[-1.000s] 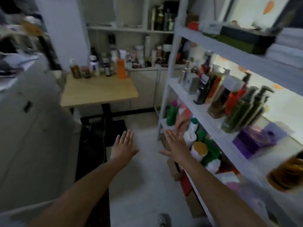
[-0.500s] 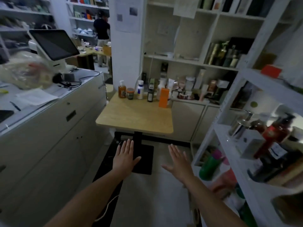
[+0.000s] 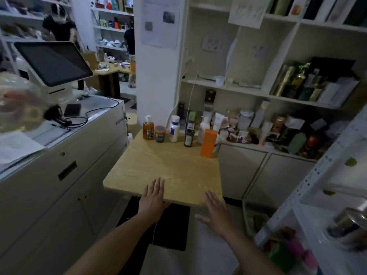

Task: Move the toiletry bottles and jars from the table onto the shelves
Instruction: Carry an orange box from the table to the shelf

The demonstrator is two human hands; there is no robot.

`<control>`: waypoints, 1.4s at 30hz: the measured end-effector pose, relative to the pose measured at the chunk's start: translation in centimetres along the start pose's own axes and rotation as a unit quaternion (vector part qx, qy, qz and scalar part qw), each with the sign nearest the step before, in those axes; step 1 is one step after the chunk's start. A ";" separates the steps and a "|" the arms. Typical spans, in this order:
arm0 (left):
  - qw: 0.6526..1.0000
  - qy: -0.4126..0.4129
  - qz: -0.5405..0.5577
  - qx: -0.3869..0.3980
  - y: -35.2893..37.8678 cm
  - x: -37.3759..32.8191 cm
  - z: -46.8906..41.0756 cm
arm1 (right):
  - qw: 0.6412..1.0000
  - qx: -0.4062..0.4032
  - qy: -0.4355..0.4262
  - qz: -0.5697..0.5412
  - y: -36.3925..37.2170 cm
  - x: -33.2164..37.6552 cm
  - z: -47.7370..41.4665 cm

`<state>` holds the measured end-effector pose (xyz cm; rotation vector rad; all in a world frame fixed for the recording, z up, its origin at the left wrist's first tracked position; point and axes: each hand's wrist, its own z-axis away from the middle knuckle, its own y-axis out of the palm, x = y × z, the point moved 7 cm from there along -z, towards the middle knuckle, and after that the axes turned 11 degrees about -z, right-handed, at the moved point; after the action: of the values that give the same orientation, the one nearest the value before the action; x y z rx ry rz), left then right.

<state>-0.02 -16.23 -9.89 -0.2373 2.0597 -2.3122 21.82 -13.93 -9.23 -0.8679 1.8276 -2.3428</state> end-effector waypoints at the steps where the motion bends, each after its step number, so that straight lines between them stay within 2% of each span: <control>1: 1.000 0.003 0.002 -0.001 -0.6 0.2 -2.2 | 1.000 -0.002 0.005 0.000 -0.4 -0.4 -1.8; 5: 0.999 0.037 -0.006 -0.024 -2.8 1.0 -10.7 | 0.999 -0.015 0.043 -0.003 -1.0 -2.4 -7.9; 8: 0.999 0.049 -0.004 0.006 -1.6 0.0 -14.2 | 0.998 0.007 0.064 -0.014 -0.1 -4.3 -10.1; 11: 0.996 0.077 -0.034 0.018 -0.9 -1.7 -17.7 | 0.994 -0.012 0.105 -0.023 -1.5 -6.9 -14.1; 14: 0.995 0.093 -0.011 0.018 -1.4 -3.7 -22.1 | 0.989 -0.036 0.137 -0.048 -4.5 -9.3 -18.0; 24: 0.997 0.078 0.015 0.017 -4.8 -9.2 -37.6 | 0.992 0.007 0.115 -0.045 -8.6 -16.9 -33.3; 29: 0.993 0.035 0.098 0.053 -4.7 -11.5 -43.8 | 0.992 0.011 0.086 -0.088 -9.4 -19.6 -38.9; 36: 0.986 0.079 0.115 0.092 -3.7 -13.8 -47.8 | 0.977 0.025 0.054 -0.205 -7.5 -22.0 -42.7; 39: 0.970 0.091 0.190 0.123 -3.3 -14.7 -49.0 | 0.964 0.012 0.066 -0.257 -7.0 -23.1 -43.7; 42: 0.948 0.041 0.274 0.157 -2.9 -14.9 -50.1 | 0.954 -0.020 0.090 -0.286 -7.4 -24.3 -44.4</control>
<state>8.02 35.39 -13.78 0.3991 1.4854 -2.2516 24.44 36.29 -18.71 -1.3908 1.8887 -2.8015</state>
